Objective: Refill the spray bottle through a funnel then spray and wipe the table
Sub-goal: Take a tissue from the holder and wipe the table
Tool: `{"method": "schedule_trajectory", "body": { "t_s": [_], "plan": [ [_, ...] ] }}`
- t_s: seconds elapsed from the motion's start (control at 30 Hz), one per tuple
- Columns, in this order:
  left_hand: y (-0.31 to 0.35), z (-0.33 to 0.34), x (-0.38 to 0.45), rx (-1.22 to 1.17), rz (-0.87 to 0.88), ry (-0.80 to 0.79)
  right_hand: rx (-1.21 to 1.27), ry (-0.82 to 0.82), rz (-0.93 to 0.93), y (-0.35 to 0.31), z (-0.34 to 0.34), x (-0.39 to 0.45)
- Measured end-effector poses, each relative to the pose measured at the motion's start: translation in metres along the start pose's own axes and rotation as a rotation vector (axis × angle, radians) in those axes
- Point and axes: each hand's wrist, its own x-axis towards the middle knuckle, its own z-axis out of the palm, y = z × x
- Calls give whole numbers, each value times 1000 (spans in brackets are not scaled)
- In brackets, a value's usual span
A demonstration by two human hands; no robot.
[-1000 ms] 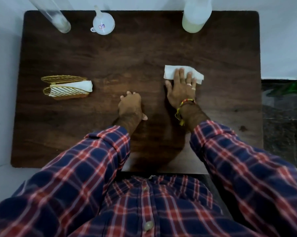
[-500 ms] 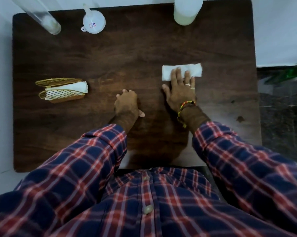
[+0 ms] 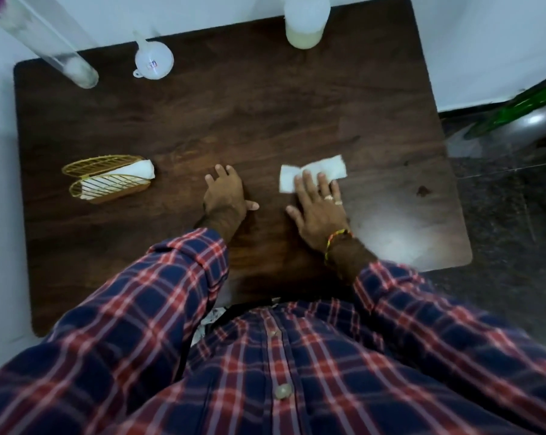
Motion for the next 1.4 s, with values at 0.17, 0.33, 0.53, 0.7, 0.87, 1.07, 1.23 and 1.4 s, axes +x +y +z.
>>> {"method": "schedule_trajectory", "body": {
  "t_s": [0.17, 0.33, 0.53, 0.7, 0.87, 1.07, 1.23, 1.4],
  "plan": [
    [-17, 36, -23, 18, 161, 167, 9, 33, 153, 26, 21, -48],
    [-23, 76, -53, 96, 337, 267, 30, 29, 193, 17, 20, -47],
    [-35, 101, -67, 193, 487, 289, 9, -20, 35, -24, 54, -111],
    [-47, 113, -69, 207, 495, 275, 64, 28, 295, -9, 55, -111],
    [-59, 117, -75, 172, 503, 290, 10, -3, 38, -59, 72, -131],
    [-95, 110, -75, 103, 435, 302, 56, 4, 310, -42, 69, -130],
    [-121, 104, -75, 34, 375, 316, -25, 14, 18, -97, 69, -106],
    [-141, 97, -76, 37, 369, 324, -63, -13, -112, -141, 62, -74]
  ]
}}
